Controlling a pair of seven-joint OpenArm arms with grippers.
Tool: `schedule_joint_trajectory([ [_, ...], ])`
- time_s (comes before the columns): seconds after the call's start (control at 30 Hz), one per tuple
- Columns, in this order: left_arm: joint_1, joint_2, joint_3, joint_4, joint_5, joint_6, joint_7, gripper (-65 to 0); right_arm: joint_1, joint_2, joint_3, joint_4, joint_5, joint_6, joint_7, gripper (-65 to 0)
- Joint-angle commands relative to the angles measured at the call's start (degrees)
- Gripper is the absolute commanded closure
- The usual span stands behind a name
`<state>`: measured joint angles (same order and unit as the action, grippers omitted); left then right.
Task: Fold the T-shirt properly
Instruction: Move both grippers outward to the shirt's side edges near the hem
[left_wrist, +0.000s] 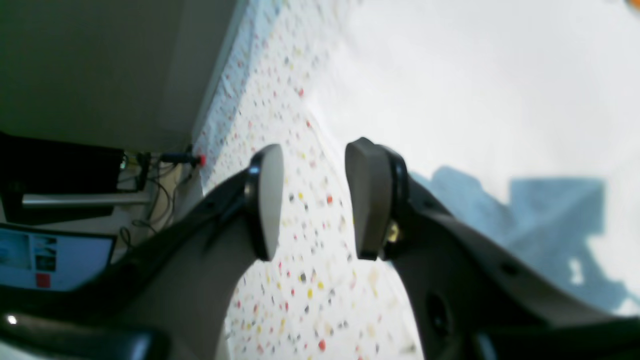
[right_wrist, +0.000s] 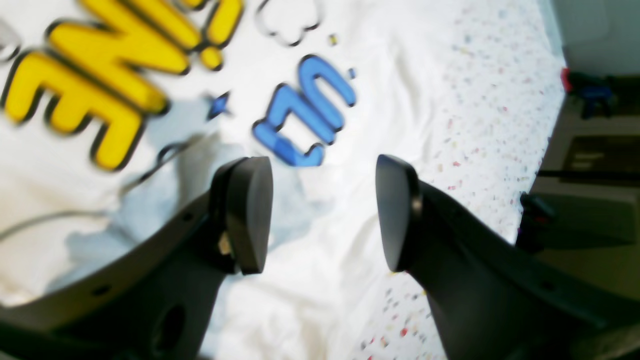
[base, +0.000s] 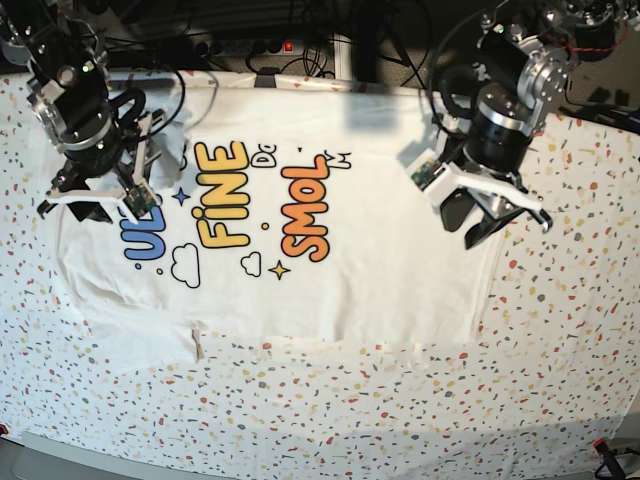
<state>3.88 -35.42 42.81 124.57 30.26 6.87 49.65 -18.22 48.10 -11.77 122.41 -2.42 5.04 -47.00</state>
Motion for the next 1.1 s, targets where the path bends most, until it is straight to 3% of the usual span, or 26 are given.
schedule_joint_trajectory([
  [0.0,-1.7,0.6,-0.4,1.0,1.2,0.7,-0.9,-22.8,1.4,1.0,0.5,1.0,-0.5,-0.6,1.5,-33.0],
  [0.23,-9.6,5.9,-0.4,1.0,1.2,0.7,-0.9,-22.8,8.2,1.0,0.5,1.0,-0.5,-0.6,5.5,-33.0],
  [0.5,-16.9,6.2,-1.4,1.0,1.4,0.7,-1.1,-22.8,13.0,1.0,0.5,1.0,-0.5,-0.6,5.8,-33.0],
  [0.8,-22.4,6.6,-8.6,0.8,-0.4,0.7,-1.1,-22.8,16.9,0.9,0.5,0.9,-0.5,-1.3,6.1,-33.0],
  [0.93,-22.4,9.6,-14.6,-1.2,-3.5,0.7,-1.7,-22.8,18.5,0.7,0.5,0.7,-0.5,-1.3,6.0,-33.0],
  [1.07,-23.4,12.8,-19.1,-4.7,-7.3,0.7,-2.7,-22.8,20.0,-1.7,0.5,0.5,-0.5,-1.3,6.0,-33.0],
])
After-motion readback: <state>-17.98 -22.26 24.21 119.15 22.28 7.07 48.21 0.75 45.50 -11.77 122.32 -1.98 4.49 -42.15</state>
